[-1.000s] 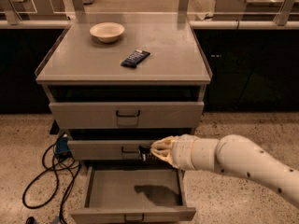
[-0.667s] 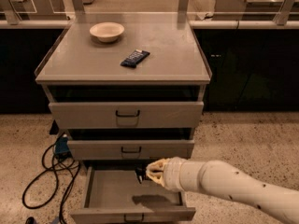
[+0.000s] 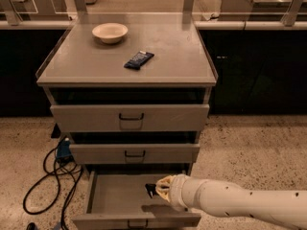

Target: Place rxbar chocolate into bottom drawer

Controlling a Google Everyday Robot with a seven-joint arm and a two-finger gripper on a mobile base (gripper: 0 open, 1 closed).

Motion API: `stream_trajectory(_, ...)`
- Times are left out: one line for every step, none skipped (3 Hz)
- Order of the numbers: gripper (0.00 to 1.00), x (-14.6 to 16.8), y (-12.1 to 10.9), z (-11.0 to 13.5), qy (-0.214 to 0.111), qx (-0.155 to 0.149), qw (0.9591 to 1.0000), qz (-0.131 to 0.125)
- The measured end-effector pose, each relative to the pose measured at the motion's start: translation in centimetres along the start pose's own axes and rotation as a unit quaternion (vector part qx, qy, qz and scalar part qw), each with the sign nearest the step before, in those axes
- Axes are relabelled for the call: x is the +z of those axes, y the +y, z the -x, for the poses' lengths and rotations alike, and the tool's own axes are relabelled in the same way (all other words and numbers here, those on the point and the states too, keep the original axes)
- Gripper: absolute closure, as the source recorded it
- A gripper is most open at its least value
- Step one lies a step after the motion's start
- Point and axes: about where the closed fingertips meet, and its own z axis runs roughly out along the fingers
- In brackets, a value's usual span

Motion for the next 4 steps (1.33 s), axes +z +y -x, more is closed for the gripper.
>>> stream_trajectory(1.0, 0.7, 0.1, 0.9, -0.034, -0.02, 0.9992, 0.004)
stream_trajectory(1.0, 0.9, -1.4, 2.5, -0.1, -0.068, 0.9927, -0.007)
stream_trajectory(1.0, -1.8, -6.2, 3.2, -0.178, -0.06, 0.9808, -0.051)
stream_trajectory(1.0, -2.6, -7.8, 1.6, -0.202, -0.059, 0.9754, -0.066)
